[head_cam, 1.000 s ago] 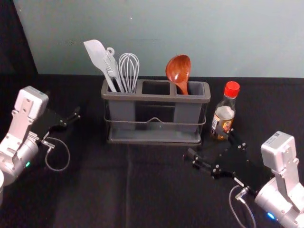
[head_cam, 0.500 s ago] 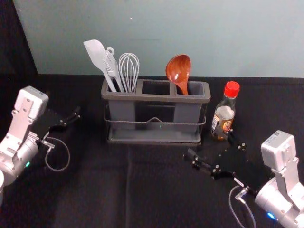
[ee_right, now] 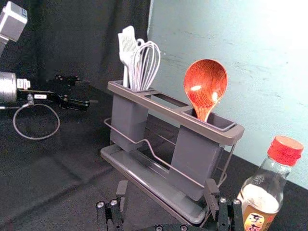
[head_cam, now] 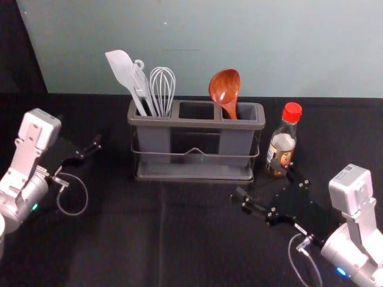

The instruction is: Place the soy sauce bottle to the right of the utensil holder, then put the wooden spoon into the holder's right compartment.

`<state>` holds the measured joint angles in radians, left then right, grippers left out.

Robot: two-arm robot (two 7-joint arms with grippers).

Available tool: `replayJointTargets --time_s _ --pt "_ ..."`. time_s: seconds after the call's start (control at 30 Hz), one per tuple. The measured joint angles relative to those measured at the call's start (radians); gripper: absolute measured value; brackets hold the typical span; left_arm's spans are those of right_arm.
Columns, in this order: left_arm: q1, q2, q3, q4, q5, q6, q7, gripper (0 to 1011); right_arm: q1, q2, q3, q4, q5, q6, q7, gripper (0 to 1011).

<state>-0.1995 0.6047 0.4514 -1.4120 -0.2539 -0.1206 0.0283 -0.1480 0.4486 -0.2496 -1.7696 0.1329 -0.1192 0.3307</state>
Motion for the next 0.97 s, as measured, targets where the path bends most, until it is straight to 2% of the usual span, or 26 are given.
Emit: replayJointTargets --time_s 0.97 --pt "0.000 0.000 0.000 0.000 0.000 0.000 0.000 1005 0.000 0.001 0.000 0.000 0.000 -0.001 -0.001 1004"
